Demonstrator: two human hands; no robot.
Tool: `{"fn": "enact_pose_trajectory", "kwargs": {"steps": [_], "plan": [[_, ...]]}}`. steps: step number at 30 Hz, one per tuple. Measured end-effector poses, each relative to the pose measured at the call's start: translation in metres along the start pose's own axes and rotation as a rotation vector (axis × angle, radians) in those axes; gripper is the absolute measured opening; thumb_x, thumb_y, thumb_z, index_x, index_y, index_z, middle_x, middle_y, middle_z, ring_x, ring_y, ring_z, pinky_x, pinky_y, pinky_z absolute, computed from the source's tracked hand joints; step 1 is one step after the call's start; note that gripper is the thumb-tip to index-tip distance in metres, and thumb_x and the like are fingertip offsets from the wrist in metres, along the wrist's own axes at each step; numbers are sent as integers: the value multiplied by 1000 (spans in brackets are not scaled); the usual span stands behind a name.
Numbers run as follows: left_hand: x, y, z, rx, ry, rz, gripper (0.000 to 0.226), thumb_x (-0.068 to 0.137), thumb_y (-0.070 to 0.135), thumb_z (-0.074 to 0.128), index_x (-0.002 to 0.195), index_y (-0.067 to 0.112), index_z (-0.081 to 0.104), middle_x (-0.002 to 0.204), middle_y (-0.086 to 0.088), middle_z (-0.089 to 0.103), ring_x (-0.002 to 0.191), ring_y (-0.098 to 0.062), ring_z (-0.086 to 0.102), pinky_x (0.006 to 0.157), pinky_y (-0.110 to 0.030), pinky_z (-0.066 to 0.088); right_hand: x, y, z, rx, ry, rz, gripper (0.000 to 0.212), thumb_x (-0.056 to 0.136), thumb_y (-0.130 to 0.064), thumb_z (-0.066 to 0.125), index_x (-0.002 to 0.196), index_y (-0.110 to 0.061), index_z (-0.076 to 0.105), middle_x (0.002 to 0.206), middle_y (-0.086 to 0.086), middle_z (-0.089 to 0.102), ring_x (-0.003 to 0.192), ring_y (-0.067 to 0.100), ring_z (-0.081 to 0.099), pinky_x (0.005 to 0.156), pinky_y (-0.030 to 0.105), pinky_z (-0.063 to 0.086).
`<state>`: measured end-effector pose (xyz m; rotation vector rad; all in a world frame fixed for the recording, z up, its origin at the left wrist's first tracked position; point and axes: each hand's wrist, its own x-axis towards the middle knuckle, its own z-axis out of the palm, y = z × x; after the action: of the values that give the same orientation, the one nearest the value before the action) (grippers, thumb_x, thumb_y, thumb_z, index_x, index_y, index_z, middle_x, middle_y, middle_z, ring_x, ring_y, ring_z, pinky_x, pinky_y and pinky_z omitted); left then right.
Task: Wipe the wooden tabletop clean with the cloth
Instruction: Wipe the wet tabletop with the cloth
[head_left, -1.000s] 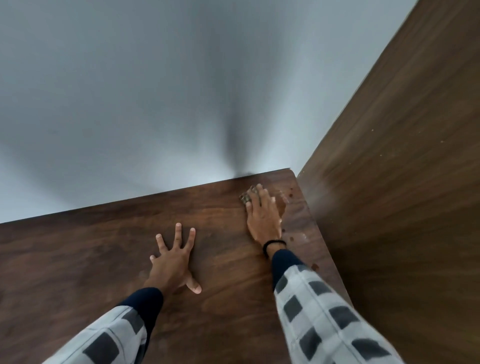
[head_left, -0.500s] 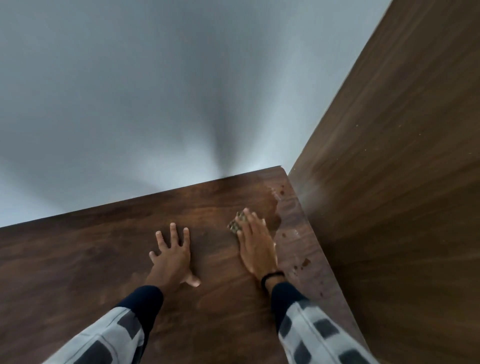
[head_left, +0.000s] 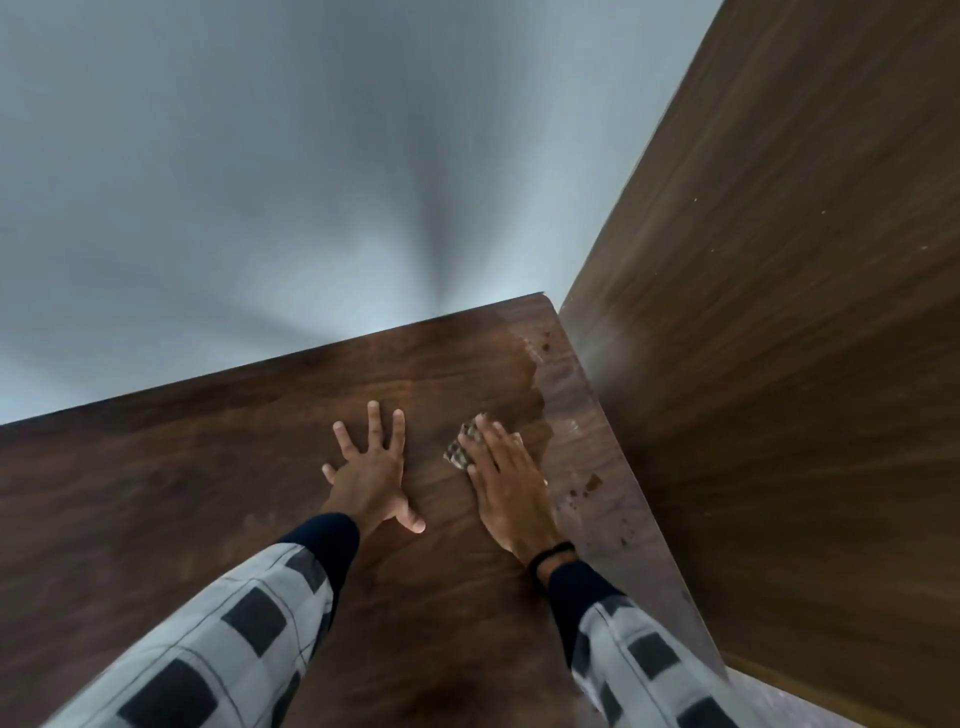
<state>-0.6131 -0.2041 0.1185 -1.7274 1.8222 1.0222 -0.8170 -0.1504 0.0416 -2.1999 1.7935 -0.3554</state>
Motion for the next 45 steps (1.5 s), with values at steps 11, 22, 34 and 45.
{"fn": "enact_pose_trajectory", "kwargs": {"steps": [11, 22, 34, 45], "plan": [[0, 1, -1, 16, -2, -18, 160, 53, 43, 96, 153, 32, -27, 152, 3, -47, 141, -47, -32, 110, -76, 14, 7, 9, -8, -14, 84, 263, 49, 109, -26, 35, 158, -23, 33, 168, 4, 21, 156, 22, 17, 126, 47, 20], [0, 1, 0, 35, 10, -23, 162, 49, 44, 98, 155, 33, -24, 154, 4, -44, 143, -48, -28, 108, -77, 15, -21, 24, -24, -28, 53, 313, 47, 109, -26, 35, 156, -20, 37, 168, 5, 24, 155, 24, 21, 125, 47, 22], [-1, 4, 0, 58, 11, -42, 162, 47, 45, 98, 154, 34, -23, 156, 5, -42, 144, -49, -26, 109, -76, 18, -53, 40, -30, 3, 23, 315, 46, 110, -25, 35, 156, -24, 36, 168, 3, 21, 155, 23, 18, 126, 48, 21], [0, 5, 0, 50, 12, -43, 161, 49, 44, 98, 154, 34, -23, 156, 3, -40, 143, -49, -27, 113, -73, 16, -91, 47, -30, -33, -30, 237, 47, 111, -27, 31, 158, -26, 31, 169, 1, 17, 156, 21, 18, 126, 49, 18]]}}
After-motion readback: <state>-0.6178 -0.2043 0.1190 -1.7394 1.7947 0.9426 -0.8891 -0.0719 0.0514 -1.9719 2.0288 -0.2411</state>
